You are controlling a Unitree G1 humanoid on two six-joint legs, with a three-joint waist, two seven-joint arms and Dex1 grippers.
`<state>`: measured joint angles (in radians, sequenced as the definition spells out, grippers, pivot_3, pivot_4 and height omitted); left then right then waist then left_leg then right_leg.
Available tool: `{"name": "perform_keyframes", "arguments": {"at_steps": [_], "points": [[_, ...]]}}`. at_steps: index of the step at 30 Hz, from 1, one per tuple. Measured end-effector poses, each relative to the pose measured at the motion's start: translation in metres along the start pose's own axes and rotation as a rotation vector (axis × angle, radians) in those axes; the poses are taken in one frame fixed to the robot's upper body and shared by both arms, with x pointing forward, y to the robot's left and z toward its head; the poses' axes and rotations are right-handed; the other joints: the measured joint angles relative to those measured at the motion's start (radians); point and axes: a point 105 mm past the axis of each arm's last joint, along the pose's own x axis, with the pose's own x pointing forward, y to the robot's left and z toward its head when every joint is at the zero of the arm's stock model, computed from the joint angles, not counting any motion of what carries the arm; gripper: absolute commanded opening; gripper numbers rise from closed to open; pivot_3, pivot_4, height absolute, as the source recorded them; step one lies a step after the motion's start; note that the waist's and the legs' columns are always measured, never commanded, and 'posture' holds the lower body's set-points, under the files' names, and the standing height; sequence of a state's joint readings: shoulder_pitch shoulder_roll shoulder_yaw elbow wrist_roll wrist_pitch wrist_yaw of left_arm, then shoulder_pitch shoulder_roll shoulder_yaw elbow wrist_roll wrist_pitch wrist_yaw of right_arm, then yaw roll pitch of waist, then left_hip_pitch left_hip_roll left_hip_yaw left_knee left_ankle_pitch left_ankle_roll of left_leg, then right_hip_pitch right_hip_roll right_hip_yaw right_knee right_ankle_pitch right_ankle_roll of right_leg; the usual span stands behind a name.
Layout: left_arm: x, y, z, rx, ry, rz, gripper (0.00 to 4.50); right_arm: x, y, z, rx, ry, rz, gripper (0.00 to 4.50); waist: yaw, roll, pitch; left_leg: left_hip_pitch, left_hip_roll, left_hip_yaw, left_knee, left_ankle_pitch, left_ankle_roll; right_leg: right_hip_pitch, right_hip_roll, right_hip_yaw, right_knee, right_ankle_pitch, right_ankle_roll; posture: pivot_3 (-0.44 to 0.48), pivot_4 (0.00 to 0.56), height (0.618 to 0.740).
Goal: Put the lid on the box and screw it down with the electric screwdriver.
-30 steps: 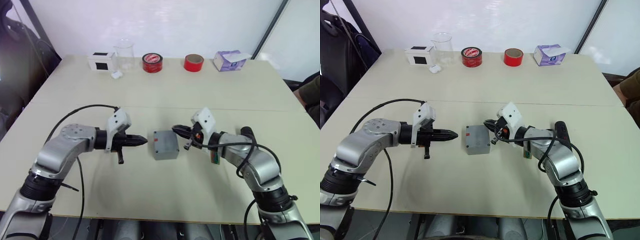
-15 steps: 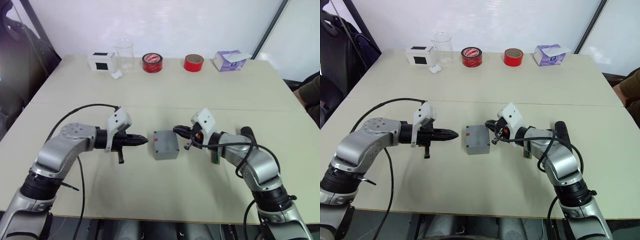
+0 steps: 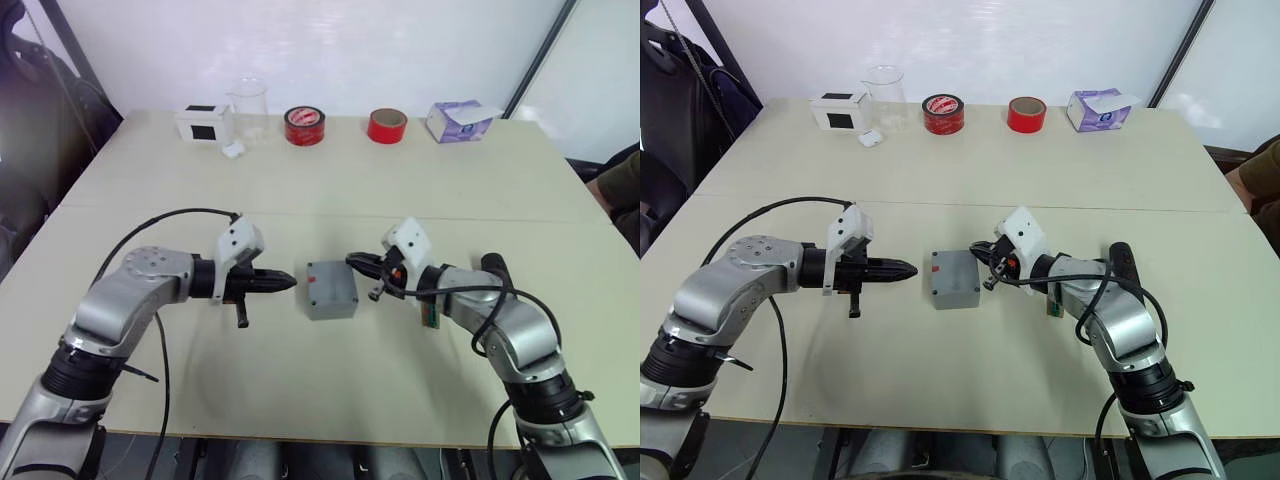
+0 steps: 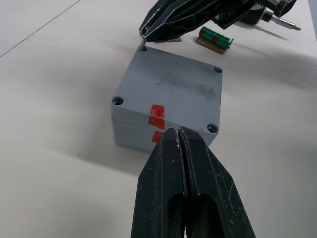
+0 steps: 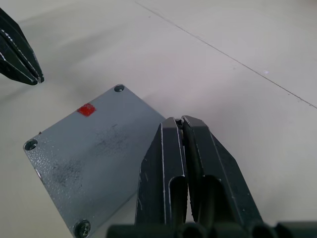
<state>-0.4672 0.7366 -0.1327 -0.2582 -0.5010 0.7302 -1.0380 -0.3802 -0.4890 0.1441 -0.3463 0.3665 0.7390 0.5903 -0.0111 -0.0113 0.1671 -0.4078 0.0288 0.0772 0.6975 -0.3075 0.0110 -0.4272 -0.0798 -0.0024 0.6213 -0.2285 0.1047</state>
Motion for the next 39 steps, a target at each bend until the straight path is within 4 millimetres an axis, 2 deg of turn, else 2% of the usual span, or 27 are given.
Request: {"name": "perform_keyframes", "arguments": {"at_steps": [13,16,21,26,30,31,33,36,37,39], "points": [[0.001,0.0,-0.001,0.001,0.002,-0.002,0.0,0.0,0.0,-0.003,0.009,0.015,-0.004,0.08,0.0,0.0,0.0,0.0,0.0,0.0,0.0,0.0,0.0,0.0,0.0,0.0,0.0,0.0,0.0,0.0,0.15,0.74],[0.002,0.0,-0.001,0.003,0.002,-0.001,0.0,0.0,-0.001,-0.004,0.004,0.019,-0.01,0.87,0.0,0.0,0.0,0.0,0.0,0.0,0.0,0.0,0.0,0.0,0.0,0.0,0.0,0.0,0.0,0.0,0.15,0.74],[0.003,-0.001,-0.001,0.002,0.001,-0.006,0.0,0.0,-0.002,-0.005,0.0,0.024,-0.016,2.82,0.0,0.0,0.0,0.0,0.0,0.0,0.0,0.0,0.0,0.0,0.0,0.0,0.0,0.0,0.0,0.0,0.15,0.74],[0.006,-0.002,0.005,0.008,-0.019,-0.016,0.0,-0.004,-0.005,-0.004,0.025,0.027,-0.025,2.82,0.002,0.0,0.0,0.0,0.0,0.0,0.0,0.0,0.0,0.0,0.0,0.0,0.0,0.0,0.0,0.0,0.15,0.74],[0.009,-0.004,0.019,0.021,-0.071,-0.046,0.0,-0.029,-0.023,0.016,0.143,-0.038,-0.077,2.82,0.004,0.0,0.0,0.0,0.0,0.0,0.0,0.0,0.0,0.0,-0.001,0.0,0.0,0.0,0.0,0.0,0.15,0.74],[0.009,-0.006,0.026,0.04,-0.085,-0.059,0.0,-0.04,-0.031,0.028,0.174,-0.073,-0.095,3.11,0.002,0.0,0.0,0.0,0.0,-0.001,0.0,0.0,0.0,0.0,-0.001,0.0,0.0,0.0,0.0,0.0,0.15,0.74],[0.011,-0.009,0.034,0.066,-0.1,-0.081,0.0,-0.054,-0.04,0.04,0.185,-0.081,-0.118,3.48,0.002,0.0,0.0,0.0,0.0,-0.001,0.0,0.0,0.0,0.0,-0.001,0.0,0.0,0.0,0.0,0.0,0.15,0.74],[0.016,-0.021,0.05,0.135,-0.123,-0.161,0.0,-0.098,-0.071,0.049,0.117,0.075,-0.262,4.45,0.01,0.001,0.001,-0.001,-0.001,0.0,0.0,0.0,0.0,0.0,-0.002,0.0,-0.002,-0.001,-0.001,0.0,0.15,0.74],[0.017,-0.025,0.051,0.148,-0.122,-0.183,0.0,-0.114,-0.084,0.052,0.089,0.123,-0.345,4.45,0.01,0.0,0.0,0.0,-0.001,0.0,-0.001,0.0,0.001,0.0,-0.002,0.0,-0.003,-0.002,-0.003,0.0,0.15,0.74],[0.023,-0.03,0.052,0.161,-0.127,-0.223,0.0,-0.131,-0.099,0.047,0.112,0.257,-0.422,4.45,0.003,0.001,0.001,0.0,-0.001,0.0,0.0,0.0,0.001,0.0,-0.002,0.001,-0.002,-0.002,-0.003,0.0,0.15,0.74]]}}
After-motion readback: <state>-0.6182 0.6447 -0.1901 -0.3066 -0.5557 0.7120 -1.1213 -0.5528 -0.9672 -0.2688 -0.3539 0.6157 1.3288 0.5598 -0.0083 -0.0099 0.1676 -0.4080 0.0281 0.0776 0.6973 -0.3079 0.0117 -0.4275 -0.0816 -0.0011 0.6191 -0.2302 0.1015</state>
